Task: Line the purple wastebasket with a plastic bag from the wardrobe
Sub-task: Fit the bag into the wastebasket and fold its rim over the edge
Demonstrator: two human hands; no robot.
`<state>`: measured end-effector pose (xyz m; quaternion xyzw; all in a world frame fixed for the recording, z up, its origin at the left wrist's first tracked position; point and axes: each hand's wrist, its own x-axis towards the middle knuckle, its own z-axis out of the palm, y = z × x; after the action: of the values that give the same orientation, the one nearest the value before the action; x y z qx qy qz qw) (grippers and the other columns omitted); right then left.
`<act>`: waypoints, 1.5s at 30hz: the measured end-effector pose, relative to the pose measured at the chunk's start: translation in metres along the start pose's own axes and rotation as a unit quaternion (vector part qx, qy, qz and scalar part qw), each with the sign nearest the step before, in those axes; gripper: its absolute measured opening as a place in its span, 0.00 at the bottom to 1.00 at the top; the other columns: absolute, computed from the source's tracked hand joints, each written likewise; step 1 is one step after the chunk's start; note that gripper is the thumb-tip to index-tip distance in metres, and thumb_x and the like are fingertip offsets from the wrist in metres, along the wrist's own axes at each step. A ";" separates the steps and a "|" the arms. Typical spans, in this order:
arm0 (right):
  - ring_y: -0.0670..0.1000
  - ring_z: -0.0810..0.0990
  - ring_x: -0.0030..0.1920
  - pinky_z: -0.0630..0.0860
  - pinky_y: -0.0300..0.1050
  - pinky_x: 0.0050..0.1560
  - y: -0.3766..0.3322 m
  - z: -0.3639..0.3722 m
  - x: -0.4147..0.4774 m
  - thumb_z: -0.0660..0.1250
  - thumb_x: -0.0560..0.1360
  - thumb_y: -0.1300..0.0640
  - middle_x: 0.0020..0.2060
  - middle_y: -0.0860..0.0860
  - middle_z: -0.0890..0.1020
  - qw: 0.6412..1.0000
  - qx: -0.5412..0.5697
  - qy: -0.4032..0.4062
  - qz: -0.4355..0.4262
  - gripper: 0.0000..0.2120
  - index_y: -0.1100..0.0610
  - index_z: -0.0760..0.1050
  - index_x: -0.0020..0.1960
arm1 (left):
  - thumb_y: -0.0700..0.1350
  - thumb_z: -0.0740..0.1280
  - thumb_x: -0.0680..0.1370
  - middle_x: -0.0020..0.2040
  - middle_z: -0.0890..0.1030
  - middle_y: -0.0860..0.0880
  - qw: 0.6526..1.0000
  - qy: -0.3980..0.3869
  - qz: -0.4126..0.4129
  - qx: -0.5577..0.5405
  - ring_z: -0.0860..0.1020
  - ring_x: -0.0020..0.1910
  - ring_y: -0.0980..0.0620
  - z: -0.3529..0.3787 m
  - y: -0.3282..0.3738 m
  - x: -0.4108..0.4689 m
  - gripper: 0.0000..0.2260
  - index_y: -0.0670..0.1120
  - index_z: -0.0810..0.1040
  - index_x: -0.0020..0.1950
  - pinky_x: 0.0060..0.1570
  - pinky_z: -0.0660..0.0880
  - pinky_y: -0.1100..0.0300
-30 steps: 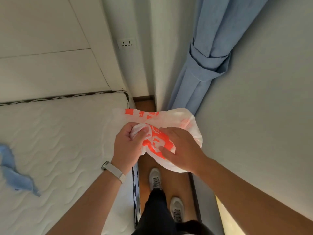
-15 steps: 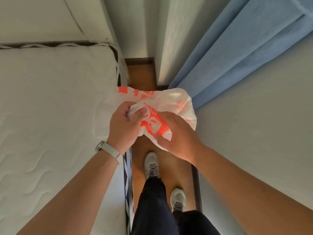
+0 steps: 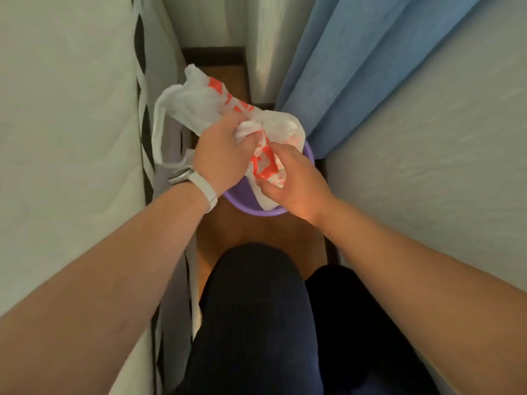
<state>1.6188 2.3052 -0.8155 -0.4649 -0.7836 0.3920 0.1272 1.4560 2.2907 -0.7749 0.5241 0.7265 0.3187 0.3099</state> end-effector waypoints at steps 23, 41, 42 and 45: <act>0.52 0.79 0.44 0.78 0.53 0.45 0.129 0.068 0.017 0.61 0.78 0.50 0.43 0.49 0.82 0.988 -0.080 0.125 0.029 0.08 0.52 0.78 0.48 | 0.51 0.63 0.81 0.56 0.80 0.54 0.971 -0.203 -0.006 0.129 0.80 0.52 0.53 0.096 -0.088 0.005 0.13 0.54 0.72 0.66 0.53 0.81 0.52; 0.56 0.77 0.54 0.75 0.54 0.54 0.135 0.047 0.015 0.66 0.76 0.53 0.54 0.55 0.77 0.960 0.040 0.271 0.050 0.13 0.58 0.76 0.58 | 0.44 0.64 0.81 0.40 0.80 0.55 0.986 -0.079 0.036 0.139 0.79 0.40 0.54 0.094 -0.081 0.027 0.07 0.55 0.76 0.45 0.37 0.73 0.64; 0.55 0.76 0.55 0.75 0.53 0.55 0.129 0.048 0.013 0.67 0.75 0.51 0.56 0.54 0.76 0.960 0.055 0.270 0.055 0.16 0.57 0.75 0.60 | 0.45 0.64 0.81 0.41 0.81 0.55 0.991 -0.082 0.024 0.107 0.79 0.40 0.55 0.093 -0.077 0.026 0.08 0.56 0.76 0.44 0.37 0.74 0.65; 0.53 0.72 0.63 0.74 0.53 0.60 0.115 0.058 0.008 0.69 0.73 0.40 0.65 0.52 0.71 0.970 0.050 0.217 0.093 0.30 0.54 0.67 0.69 | 0.45 0.67 0.79 0.44 0.82 0.55 0.995 -0.101 0.004 -0.004 0.81 0.40 0.59 0.092 -0.064 0.022 0.05 0.56 0.79 0.47 0.35 0.76 0.70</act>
<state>1.6545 2.3130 -0.9392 -0.6027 -0.6698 0.3308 0.2806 1.4865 2.3085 -0.8841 0.5550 0.6883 0.2681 0.3826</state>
